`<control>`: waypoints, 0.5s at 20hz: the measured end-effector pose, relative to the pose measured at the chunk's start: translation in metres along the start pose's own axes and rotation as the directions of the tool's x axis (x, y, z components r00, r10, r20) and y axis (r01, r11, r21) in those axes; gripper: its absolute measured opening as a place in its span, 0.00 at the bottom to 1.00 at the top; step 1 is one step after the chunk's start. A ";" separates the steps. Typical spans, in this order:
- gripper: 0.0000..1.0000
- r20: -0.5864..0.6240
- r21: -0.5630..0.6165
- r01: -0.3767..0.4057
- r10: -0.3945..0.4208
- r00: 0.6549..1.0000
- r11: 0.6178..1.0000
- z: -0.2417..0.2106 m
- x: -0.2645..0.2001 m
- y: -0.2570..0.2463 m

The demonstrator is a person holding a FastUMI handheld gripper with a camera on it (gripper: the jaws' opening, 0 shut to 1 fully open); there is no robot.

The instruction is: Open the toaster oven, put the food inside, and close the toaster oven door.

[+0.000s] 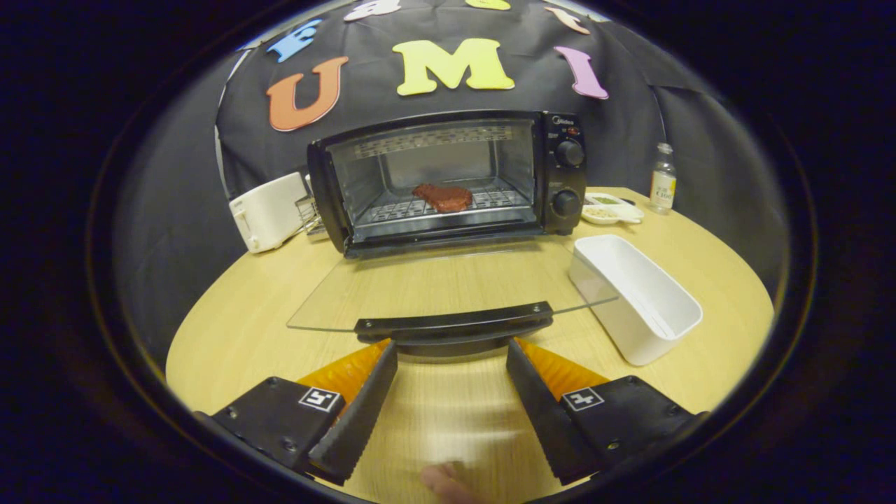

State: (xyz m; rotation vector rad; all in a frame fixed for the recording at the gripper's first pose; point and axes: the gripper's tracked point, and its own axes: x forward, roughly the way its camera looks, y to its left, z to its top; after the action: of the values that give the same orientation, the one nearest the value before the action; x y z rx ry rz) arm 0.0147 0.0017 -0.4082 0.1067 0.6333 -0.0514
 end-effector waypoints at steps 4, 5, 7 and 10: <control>1.00 0.002 0.000 0.010 -0.010 1.000 1.000 0.001 -0.001 0.001; 1.00 0.004 0.003 0.013 -0.014 1.000 1.000 0.002 -0.001 0.001; 1.00 0.008 0.009 0.017 -0.017 1.000 1.000 0.004 -0.003 0.002; 1.00 0.044 0.013 0.013 -0.014 0.999 1.000 0.015 -0.010 0.004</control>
State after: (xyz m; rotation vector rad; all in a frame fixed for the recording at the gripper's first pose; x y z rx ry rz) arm 0.0157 0.0045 -0.3896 0.1135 0.5901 -0.0708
